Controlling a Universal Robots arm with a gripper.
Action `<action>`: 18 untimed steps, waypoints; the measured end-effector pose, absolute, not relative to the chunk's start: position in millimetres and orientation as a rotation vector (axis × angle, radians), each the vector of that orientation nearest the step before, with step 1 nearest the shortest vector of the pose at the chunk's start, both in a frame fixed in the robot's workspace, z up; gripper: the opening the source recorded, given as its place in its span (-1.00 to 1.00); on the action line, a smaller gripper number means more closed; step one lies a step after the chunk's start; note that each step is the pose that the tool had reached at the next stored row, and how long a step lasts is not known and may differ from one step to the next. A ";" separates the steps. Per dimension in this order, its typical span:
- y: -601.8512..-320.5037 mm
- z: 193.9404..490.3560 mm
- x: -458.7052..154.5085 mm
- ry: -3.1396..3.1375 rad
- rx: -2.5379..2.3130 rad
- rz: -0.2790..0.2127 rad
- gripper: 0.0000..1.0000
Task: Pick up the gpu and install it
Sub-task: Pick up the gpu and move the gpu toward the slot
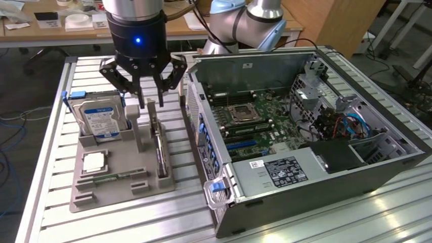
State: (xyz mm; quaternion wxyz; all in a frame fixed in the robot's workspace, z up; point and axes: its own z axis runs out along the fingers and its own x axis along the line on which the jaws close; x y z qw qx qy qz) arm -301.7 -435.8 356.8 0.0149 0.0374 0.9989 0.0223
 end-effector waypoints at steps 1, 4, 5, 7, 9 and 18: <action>-435.8 355.0 -301.8 3.109 0.116 0.069 -0.17; -435.8 351.1 -302.0 3.109 0.116 0.069 -0.17; -435.8 351.2 -302.0 3.109 0.116 0.069 -0.17; -435.8 351.1 -302.0 3.109 0.116 0.069 -0.17; -435.8 351.0 -302.0 3.109 0.116 0.069 -0.17; -435.8 349.4 -302.0 3.109 0.116 0.070 -0.17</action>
